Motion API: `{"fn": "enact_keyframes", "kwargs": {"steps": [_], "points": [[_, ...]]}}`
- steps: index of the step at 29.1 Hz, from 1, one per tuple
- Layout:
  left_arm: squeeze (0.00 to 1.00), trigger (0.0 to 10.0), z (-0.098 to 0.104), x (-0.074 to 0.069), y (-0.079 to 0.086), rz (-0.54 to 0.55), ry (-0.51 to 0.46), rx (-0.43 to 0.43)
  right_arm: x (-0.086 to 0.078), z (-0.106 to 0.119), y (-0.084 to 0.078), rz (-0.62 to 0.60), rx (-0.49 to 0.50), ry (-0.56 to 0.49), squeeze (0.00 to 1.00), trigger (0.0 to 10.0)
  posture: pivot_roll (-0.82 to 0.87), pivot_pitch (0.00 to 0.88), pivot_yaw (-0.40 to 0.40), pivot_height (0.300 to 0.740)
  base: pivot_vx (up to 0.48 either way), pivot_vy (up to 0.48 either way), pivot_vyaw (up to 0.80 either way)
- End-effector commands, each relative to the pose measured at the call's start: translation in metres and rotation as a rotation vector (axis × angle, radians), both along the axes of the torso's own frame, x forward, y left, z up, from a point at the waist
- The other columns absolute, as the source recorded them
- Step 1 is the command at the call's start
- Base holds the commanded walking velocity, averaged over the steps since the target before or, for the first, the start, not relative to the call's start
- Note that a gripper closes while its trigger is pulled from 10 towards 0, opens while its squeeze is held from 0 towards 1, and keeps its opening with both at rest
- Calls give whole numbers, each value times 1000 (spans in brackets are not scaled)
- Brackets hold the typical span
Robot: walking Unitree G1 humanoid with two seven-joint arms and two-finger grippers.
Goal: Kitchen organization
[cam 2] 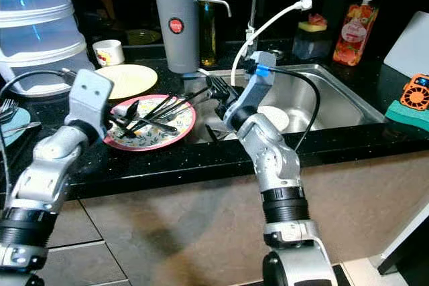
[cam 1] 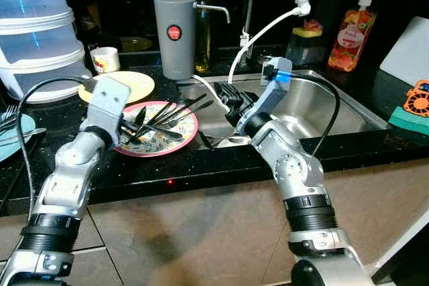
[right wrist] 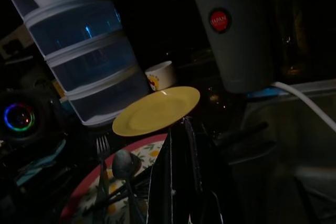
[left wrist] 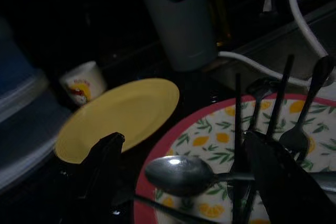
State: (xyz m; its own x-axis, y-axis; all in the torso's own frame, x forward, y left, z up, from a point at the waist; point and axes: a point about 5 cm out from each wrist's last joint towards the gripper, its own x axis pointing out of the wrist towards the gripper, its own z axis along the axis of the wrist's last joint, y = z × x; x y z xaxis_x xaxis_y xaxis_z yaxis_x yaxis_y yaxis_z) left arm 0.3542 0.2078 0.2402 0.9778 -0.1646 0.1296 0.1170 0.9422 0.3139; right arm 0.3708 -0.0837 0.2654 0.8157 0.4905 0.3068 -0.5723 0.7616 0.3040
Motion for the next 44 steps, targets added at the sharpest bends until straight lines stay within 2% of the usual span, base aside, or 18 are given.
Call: {"fn": "enact_keyframes", "kwargs": {"steps": [1,4,8,10,12,13,14,15,16,28,31,38,41,44], "points": [[1000,10000,-5,-1,-4,-22,44,-76,0,1,0,2,-27,-17,0,10000,61,19,-10,740,0,0,0],[1000,10000,-7,-1,-3,12,70,-126,0,1,-1,3,-56,-26,0,10000,58,22,-7,740,0,0,0],[1000,10000,-9,0,0,55,94,-146,0,0,-1,5,-65,-29,0,10000,58,25,-7,740,0,0,0],[1000,10000,-17,3,11,193,179,-155,0,0,0,14,-63,-26,0,10000,63,29,-12,740,0,0,0],[1000,10000,-22,3,18,285,231,-156,1,-1,0,21,-53,-21,0,10000,65,29,-15,740,0,0,0],[400,10000,-23,4,19,300,240,-154,1,0,-1,21,-48,-19,0,10000,66,31,-17,740,0,0,0],[400,10000,-23,4,19,300,240,-154,1,0,-1,21,-48,-19,0,10000,66,31,-17,740,0,0,0],[176,10000,-22,4,21,320,244,-144,1,0,-1,22,-40,-17,0,10000,66,31,-17,740,0,0,0],[0,10000,-22,5,24,351,250,-123,2,0,-2,26,-24,-10,0,10000,66,31,-17,740,0,0,0],[0,10000,-18,18,30,390,286,-100,2,-1,-4,41,-8,-5,0,10000,67,32,-19,740,0,0,0],[0,10000,-18,24,30,405,349,-57,3,0,-6,43,-2,-6,0,10000,67,32,-19,740,0,0,0],[0,10000,-18,28,30,414,401,-31,3,0,-5,61,-11,-8,0,10000,70,33,-17,740,0,0,0],[0,10000,-21,30,31,401,433,-36,-4,-7,3,189,-135,-14,0,10000,70,36,-17,740,0,0,0],[0,10000,-24,31,33,390,458,-30,-11,-12,7,265,-218,-39,0,10000,69,37,-15,740,0,0,0]]}}
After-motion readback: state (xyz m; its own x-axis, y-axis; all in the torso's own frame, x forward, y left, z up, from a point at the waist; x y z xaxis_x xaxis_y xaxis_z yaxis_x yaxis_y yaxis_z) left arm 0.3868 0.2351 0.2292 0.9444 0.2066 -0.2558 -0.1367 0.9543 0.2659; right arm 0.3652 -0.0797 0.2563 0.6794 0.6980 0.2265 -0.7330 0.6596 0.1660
